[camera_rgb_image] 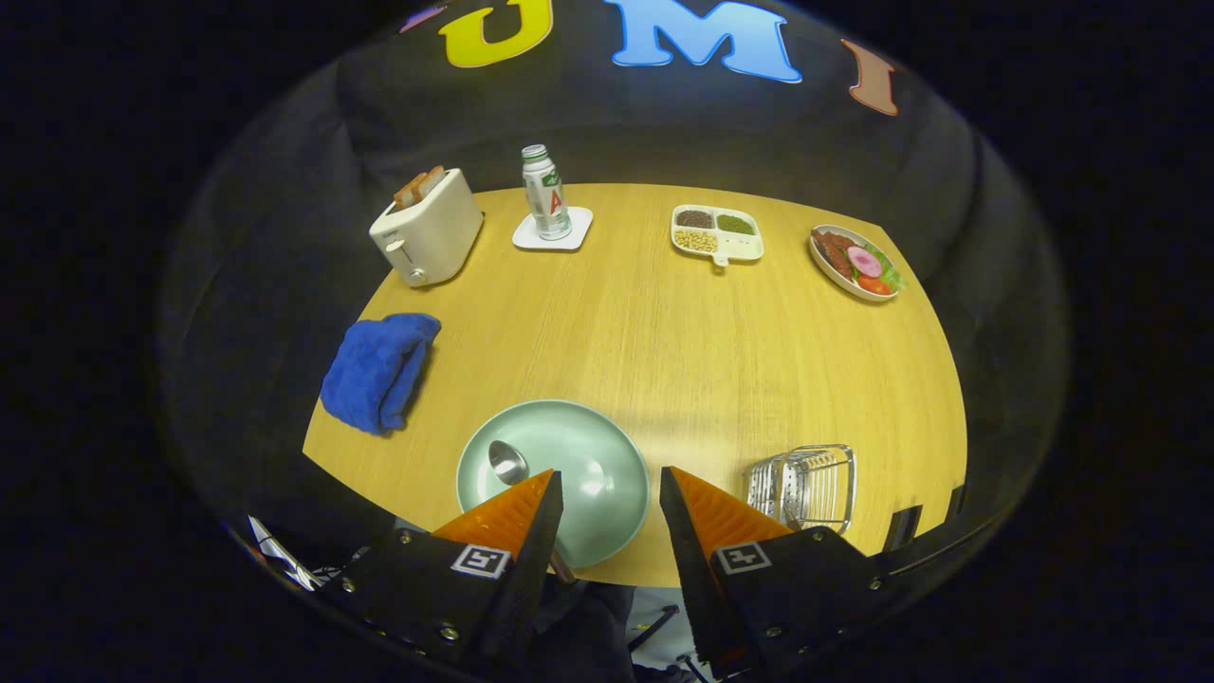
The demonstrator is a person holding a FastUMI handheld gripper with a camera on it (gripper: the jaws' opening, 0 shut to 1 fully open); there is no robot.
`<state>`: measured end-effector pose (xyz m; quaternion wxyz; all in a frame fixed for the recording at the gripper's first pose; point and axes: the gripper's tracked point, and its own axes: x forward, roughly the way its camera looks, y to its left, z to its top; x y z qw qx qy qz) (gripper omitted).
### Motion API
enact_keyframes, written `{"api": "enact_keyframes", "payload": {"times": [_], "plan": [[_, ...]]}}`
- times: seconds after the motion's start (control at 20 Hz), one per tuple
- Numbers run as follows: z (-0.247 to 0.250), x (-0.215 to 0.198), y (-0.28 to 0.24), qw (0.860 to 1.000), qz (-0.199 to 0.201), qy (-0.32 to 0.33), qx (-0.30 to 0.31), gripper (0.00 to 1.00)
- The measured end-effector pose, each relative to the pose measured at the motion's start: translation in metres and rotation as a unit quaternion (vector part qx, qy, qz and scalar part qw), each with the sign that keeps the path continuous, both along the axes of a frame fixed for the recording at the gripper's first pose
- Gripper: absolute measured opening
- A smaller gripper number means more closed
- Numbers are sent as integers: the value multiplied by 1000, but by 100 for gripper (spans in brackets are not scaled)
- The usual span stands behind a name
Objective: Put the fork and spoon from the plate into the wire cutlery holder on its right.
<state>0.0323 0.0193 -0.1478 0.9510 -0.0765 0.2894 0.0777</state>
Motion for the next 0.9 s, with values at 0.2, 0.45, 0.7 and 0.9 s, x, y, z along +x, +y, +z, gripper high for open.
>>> {"api": "enact_keyframes", "payload": {"times": [0.2,0.45,0.7,0.9], "plan": [[-36,7,24,998,35,35,-26,64],[-73,11,39,994,61,75,-51,64],[-111,11,49,987,85,119,-68,64],[-136,11,46,983,83,149,-73,64]]}}
